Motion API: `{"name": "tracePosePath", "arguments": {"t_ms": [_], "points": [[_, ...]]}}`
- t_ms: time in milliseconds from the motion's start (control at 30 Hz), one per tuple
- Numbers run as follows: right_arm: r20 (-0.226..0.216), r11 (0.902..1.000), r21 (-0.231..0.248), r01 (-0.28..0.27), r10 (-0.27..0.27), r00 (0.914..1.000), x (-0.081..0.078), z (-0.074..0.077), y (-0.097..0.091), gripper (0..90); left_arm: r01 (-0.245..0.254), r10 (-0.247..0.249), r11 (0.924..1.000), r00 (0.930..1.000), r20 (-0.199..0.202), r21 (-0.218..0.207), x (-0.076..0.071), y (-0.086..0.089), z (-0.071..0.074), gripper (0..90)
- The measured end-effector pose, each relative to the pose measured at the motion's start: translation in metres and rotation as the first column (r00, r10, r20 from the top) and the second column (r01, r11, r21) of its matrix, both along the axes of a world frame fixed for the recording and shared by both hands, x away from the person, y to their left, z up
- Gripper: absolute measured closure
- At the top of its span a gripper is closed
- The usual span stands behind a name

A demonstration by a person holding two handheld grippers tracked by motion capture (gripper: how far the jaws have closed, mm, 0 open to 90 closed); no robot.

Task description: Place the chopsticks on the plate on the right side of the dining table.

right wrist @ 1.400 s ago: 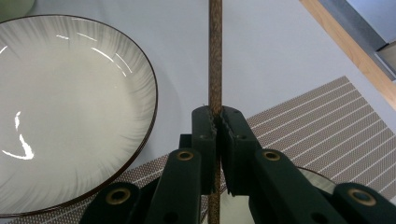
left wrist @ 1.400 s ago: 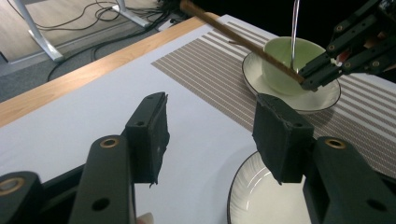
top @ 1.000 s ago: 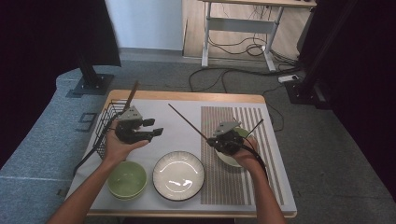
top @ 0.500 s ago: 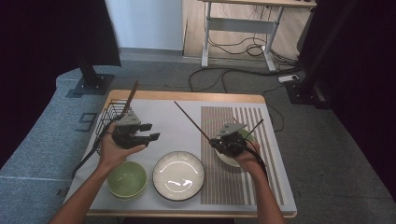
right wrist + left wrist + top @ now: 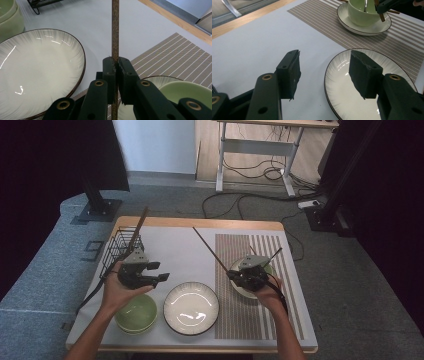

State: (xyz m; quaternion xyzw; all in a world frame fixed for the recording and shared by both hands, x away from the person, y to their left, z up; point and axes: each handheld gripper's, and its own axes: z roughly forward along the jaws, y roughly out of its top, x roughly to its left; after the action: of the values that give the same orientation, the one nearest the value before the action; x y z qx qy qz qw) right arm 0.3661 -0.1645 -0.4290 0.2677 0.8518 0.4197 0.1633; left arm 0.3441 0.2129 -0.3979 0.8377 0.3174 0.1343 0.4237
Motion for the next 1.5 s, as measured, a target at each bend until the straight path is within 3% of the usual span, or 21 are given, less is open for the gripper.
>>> {"name": "tracePosePath", "arguments": {"t_ms": [133, 233, 667, 933, 1400, 1500], "points": [[0.001, 1.0000, 0.008, 0.003, -0.003, 1.0000, -0.003, 0.000, -0.002, 84.8, -0.019, 0.020, 0.9996, 0.9997, 0.013, -0.022, -0.005, 0.003, -0.002, 41.8], [0.001, 0.9999, 0.007, 0.009, -0.009, 1.0000, -0.004, -0.001, -0.003, 84.9, -0.033, 0.034, 0.9994, 0.9993, 0.014, -0.003, -0.008, 0.006, -0.005, 41.3], [0.010, 0.9984, 0.029, 0.048, -0.048, 0.9988, -0.013, 0.006, -0.017, 84.9, -0.013, 0.013, 0.9999, 0.9997, 0.018, -0.011, -0.020, 0.008, -0.012, 43.1], [0.007, 0.9964, 0.041, 0.075, -0.075, 0.9971, -0.016, 0.007, -0.024, 84.9, -0.020, 0.021, 0.9995, 0.9996, 0.021, -0.025, -0.023, 0.011, -0.010, 43.2], [0.011, 0.9930, 0.047, 0.108, -0.109, 0.9940, -0.018, 0.008, -0.037, 85.0, -0.023, 0.023, 0.9997, 0.9994, 0.027, 0.008, -0.027, 0.008, -0.014, 42.0], [0.007, 0.9919, 0.048, 0.117, -0.118, 0.9930, -0.018, 0.006, -0.040, 85.0, -0.030, 0.029, 0.9987, 0.9993, 0.025, 0.040, -0.030, 0.006, -0.016, 41.6]]}}
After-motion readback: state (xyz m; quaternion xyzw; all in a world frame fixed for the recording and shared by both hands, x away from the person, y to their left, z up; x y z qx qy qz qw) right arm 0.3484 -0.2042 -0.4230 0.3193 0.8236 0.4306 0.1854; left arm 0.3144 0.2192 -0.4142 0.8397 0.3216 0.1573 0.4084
